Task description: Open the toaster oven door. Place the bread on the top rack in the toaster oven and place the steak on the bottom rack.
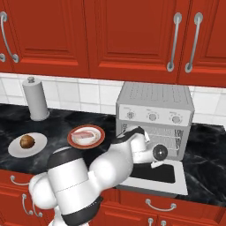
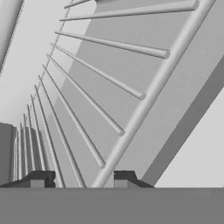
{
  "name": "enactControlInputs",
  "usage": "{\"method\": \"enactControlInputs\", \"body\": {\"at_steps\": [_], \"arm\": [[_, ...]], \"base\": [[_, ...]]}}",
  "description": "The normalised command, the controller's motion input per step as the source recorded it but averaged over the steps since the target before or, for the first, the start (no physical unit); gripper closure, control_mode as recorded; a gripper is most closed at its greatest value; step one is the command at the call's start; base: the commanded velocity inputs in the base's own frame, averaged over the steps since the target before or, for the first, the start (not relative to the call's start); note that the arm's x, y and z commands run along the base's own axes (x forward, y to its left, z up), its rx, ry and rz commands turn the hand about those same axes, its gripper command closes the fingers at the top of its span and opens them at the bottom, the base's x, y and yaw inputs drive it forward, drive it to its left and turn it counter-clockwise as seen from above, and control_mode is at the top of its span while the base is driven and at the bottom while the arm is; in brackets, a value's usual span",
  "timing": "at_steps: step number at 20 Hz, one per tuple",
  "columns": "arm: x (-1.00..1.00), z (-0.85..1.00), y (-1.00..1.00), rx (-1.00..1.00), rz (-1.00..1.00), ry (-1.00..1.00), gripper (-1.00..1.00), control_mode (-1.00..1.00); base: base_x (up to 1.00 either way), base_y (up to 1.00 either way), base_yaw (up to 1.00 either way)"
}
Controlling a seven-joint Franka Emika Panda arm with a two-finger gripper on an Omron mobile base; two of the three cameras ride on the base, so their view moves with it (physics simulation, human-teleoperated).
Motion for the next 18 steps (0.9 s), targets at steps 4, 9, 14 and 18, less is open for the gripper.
{"method": "enactControlInputs", "body": {"at_steps": [4, 9, 14, 18], "arm": [[-0.53, -0.71, -0.20, 0.01, -0.02, 0.03, 1.00, -1.00], [-0.50, -0.75, -0.14, 0.00, -0.02, 0.07, 1.00, -1.00], [-0.60, -0.80, -0.10, 0.00, -0.02, 0.09, 1.00, -1.00], [-0.67, -0.88, -0.08, 0.00, -0.03, 0.03, 1.00, -1.00]], "base": [[0.00, 0.00, 0.00], [0.00, 0.00, 0.00], [0.00, 0.00, 0.00], [0.00, 0.00, 0.00]]}}
